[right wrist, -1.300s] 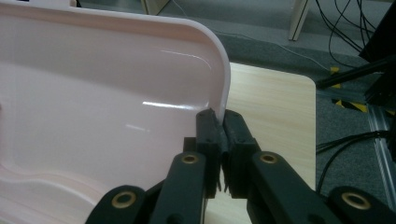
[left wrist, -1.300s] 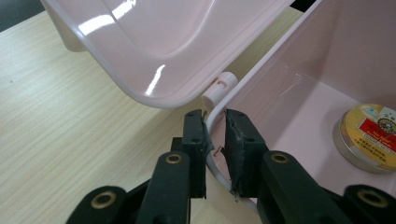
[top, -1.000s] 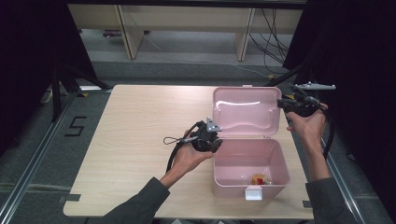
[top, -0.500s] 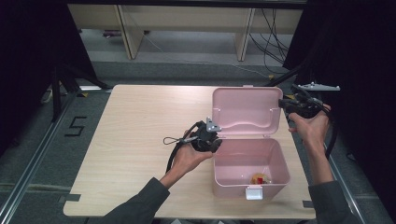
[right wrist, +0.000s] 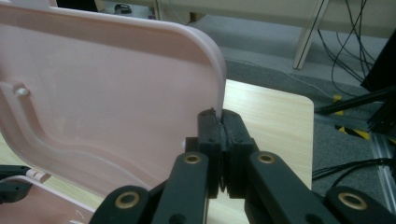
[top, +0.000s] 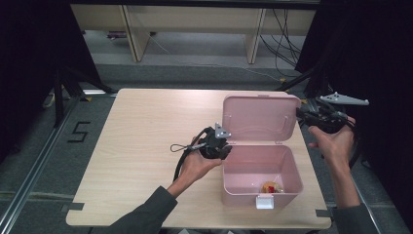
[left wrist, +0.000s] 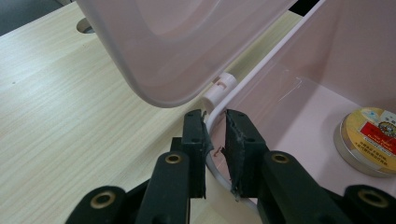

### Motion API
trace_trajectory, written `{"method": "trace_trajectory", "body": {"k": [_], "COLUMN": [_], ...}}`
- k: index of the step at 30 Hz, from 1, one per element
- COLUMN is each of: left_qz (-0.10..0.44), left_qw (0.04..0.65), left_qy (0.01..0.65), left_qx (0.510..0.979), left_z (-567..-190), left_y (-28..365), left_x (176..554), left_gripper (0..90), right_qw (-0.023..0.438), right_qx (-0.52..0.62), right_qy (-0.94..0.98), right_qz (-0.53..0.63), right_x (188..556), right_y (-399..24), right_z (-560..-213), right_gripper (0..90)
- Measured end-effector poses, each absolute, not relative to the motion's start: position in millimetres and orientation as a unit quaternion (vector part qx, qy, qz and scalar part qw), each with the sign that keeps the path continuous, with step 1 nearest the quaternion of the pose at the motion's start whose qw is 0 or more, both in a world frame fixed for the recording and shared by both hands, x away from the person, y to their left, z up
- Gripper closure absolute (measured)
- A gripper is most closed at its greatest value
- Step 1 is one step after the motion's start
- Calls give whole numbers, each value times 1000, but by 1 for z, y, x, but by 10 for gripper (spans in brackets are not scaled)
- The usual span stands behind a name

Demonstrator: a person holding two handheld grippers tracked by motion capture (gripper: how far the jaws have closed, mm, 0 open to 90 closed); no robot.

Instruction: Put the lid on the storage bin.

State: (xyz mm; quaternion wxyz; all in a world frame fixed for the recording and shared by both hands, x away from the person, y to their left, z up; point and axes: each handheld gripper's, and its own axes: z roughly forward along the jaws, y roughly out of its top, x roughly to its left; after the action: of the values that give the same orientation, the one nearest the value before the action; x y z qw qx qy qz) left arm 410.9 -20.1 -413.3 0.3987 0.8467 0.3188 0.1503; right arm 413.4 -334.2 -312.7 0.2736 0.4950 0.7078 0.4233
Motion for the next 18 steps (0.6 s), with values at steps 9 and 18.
{"method": "trace_trajectory", "body": {"k": [9, 18], "left_qz": [149, 150], "left_qw": [401, 401], "left_qy": [321, 321], "left_qx": [845, 845], "left_z": [-414, -414], "left_y": [-20, -19], "left_x": [411, 411], "left_gripper": [775, 774], "right_qw": [286, 291], "right_qx": [480, 474], "right_qy": [708, 706], "right_qz": [431, 438], "right_x": [397, 383], "right_y": [-335, -337], "right_z": [-314, -315], "right_gripper": [886, 886]}}
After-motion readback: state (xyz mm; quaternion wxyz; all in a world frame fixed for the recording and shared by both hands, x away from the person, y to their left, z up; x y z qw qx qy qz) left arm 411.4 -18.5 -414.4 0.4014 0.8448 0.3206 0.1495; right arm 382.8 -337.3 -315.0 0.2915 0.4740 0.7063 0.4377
